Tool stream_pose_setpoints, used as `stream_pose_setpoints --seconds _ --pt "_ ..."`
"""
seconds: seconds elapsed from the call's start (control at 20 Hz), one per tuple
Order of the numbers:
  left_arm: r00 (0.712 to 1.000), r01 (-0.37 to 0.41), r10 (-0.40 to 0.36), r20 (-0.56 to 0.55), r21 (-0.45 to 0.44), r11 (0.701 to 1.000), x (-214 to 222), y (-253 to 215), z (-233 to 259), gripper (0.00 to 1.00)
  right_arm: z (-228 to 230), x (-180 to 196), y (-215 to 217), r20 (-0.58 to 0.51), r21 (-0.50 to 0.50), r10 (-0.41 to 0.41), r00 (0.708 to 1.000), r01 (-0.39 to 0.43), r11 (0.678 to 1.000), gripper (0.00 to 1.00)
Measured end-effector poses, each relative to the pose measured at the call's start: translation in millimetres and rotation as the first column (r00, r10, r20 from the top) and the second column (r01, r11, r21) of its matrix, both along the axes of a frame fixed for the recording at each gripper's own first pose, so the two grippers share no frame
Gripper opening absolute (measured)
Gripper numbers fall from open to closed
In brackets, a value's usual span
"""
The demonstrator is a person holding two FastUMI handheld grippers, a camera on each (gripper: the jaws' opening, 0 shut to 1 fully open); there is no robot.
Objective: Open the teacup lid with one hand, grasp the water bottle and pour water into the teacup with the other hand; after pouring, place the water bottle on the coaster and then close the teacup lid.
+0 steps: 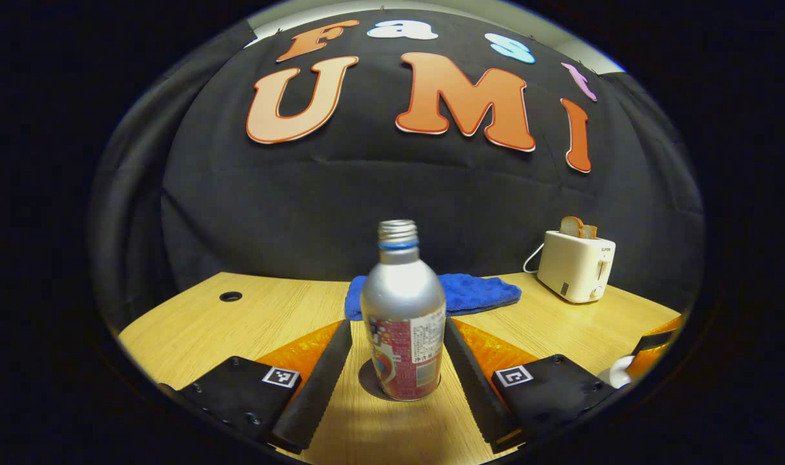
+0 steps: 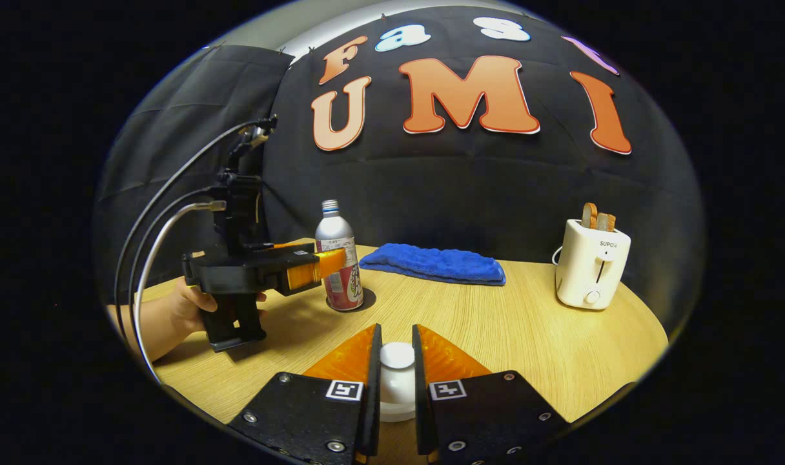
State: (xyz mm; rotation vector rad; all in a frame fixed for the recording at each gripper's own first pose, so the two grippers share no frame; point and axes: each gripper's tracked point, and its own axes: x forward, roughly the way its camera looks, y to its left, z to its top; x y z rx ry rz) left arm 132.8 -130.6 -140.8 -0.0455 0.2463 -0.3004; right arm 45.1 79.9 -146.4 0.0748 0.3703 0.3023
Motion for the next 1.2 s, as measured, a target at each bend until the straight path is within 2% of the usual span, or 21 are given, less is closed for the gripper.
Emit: stream_pose_setpoints --seconds 0.3,0.55,0.7,0.8,0.9,0.95,1.0,1.05,1.2 --pt "1.0 0.005 -0.005 0.019 0.022 1.0 -19.5 1.6 6.4 0.95 -13.9 0.4 7.0 -0.017 -0.015 -0.007 1.0 0.007 1.0 0.23" --pt "0.997 -0.017 0.015 0.069 0.019 1.0 -37.6 11.8 29.0 0.95 -19.7 -0.4 7.2 -0.013 -0.033 -0.015 1.0 0.014 0.999 0.24" --pt "0.994 -0.029 0.029 0.105 0.002 1.0 -53.3 18.0 49.8 0.94 -18.2 -0.9 5.3 -0.005 -0.046 -0.023 1.0 0.023 0.999 0.27" --pt "0.989 -0.047 0.045 0.141 0.008 0.999 -63.8 23.2 67.7 0.95 -7.8 -0.4 2.5 0.03 -0.053 -0.036 0.999 0.038 0.998 0.32" --pt "0.984 -0.079 0.074 0.165 0.025 0.997 -74.0 31.2 81.7 0.94 12.0 0.1 -0.5 0.086 -0.052 -0.052 0.995 0.056 0.997 0.44" --pt "0.98 -0.107 0.099 0.173 0.039 0.994 -77.3 38.9 86.7 0.94 21.1 0.5 -4.5 0.11 -0.046 -0.063 0.992 0.068 0.997 0.47" --pt "0.977 -0.126 0.115 0.18 0.05 0.991 -82.2 44.4 92.1 0.89 32.6 0.6 -8.9 0.136 -0.036 -0.076 0.988 0.081 0.996 0.5" --pt "0.974 -0.134 0.123 0.191 0.048 0.99 -87.0 45.5 98.5 0.94 47.4 0.1 -15.0 0.171 -0.021 -0.096 0.981 0.101 0.995 0.54" --pt "0.965 -0.158 0.145 0.217 0.045 0.986 -102.9 50.7 113.8 0.94 81.5 -2.8 -37.2 0.253 -0.002 -0.156 0.955 0.161 0.987 0.68"
